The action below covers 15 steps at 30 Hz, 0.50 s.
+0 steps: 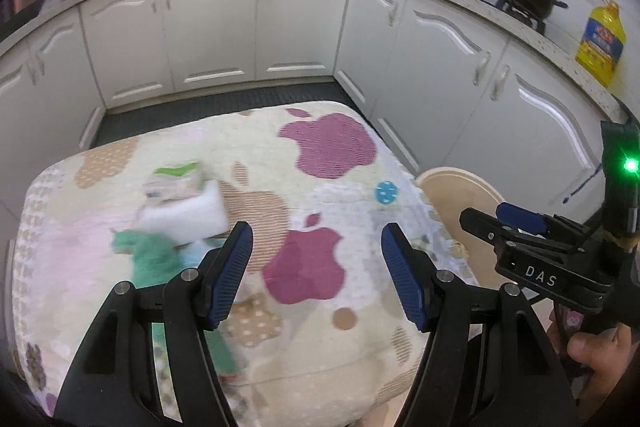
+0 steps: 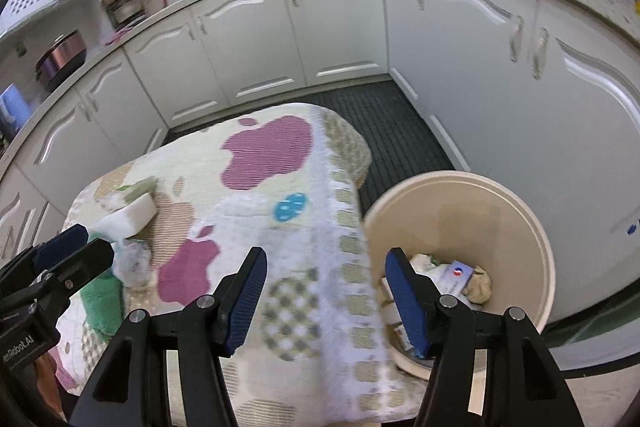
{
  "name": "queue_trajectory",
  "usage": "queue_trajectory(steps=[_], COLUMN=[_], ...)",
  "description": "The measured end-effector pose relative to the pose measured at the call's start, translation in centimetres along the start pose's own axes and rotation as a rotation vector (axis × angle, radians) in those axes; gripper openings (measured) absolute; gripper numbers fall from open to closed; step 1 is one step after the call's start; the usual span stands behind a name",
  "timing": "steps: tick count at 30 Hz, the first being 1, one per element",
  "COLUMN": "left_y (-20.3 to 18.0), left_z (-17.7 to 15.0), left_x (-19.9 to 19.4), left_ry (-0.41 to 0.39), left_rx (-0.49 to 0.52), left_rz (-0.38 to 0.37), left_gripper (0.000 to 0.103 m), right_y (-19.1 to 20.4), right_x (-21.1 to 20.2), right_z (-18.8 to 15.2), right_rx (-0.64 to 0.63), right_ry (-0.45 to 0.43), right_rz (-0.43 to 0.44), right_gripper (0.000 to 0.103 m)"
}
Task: Collect trash
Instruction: 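Move both tools back over the remaining trash on the table, then grasp the green towel with the left tool while the right tool grasps the clear plastic bag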
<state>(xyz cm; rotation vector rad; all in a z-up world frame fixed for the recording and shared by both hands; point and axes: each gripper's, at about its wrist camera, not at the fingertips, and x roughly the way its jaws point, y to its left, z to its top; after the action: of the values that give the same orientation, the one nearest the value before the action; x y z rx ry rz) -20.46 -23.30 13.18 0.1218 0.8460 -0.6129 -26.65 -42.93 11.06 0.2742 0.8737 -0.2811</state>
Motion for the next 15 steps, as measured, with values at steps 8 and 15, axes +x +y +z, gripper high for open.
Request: queue_trajectory(steps=[8, 15], left_y=[3.4, 7.2], left_z=[-0.6, -1.1], left_x=[-1.7, -3.4], left_ry=[-0.022, -0.023], left_rx=[-0.054, -0.116], left_rz=[0.026, 0.016], left_gripper=[0.066, 0.066], right_y=[4.3, 7.5], right_x=[0.5, 0.6], right_z=[0.1, 0.2], right_rx=[-0.065, -0.113], right_ry=[0.005, 0.010], right_rz=[0.038, 0.068], right_gripper=[0.059, 0.060])
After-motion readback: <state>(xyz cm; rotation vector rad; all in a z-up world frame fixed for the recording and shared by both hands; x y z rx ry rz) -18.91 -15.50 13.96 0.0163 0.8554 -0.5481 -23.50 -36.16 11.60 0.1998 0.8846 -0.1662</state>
